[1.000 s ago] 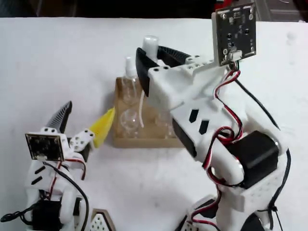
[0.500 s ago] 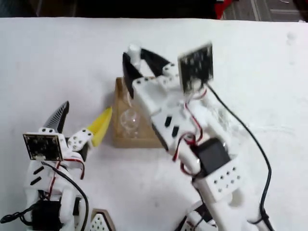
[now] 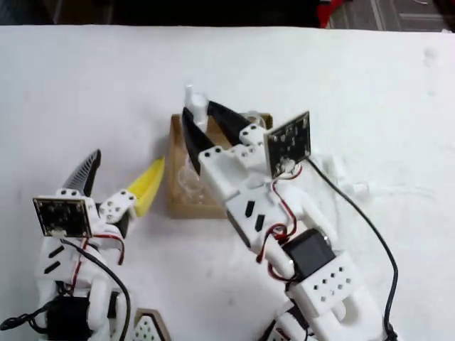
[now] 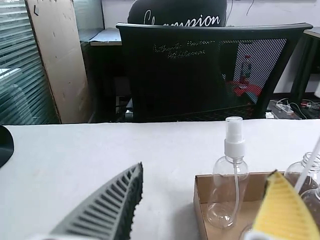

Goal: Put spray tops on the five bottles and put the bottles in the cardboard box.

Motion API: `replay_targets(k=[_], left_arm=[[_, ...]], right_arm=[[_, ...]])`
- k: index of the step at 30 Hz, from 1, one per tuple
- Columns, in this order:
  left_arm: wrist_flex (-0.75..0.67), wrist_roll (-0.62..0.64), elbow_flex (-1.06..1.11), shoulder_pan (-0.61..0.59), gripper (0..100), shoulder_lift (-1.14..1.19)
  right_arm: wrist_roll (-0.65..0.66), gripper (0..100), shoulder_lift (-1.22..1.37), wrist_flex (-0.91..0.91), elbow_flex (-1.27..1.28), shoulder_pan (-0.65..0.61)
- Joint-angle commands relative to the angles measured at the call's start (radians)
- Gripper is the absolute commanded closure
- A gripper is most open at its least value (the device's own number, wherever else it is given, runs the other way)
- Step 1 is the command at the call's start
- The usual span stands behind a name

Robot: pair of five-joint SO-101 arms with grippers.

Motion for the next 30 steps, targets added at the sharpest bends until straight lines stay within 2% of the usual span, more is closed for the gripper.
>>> replay_targets(k=[1,9,14,23,30], left_arm=[[-0.026,0.014,-0.003,-0.007,63,-0.004],[-0.026,0.014,-0.003,-0.007,63,-0.004],[-0.026,0.012,-0.003,-0.007,63,-0.004],[-0.026,0.011,-0.003,-0.007,63,-0.004],[-0.026,0.011,-0.003,-0.007,63,-0.004]], right_arm=[[0.017,98.3,-0.005,-0.062,0.017,-0.002],[0.018,98.3,-0.035,-0.097,-0.018,-0.001],[0.078,98.3,-0.027,-0.097,-0.017,-0.007],[0.078,98.3,-0.004,-0.110,0.097,-0.022],[0.078,98.3,0.004,-0.303,0.273,-0.035]])
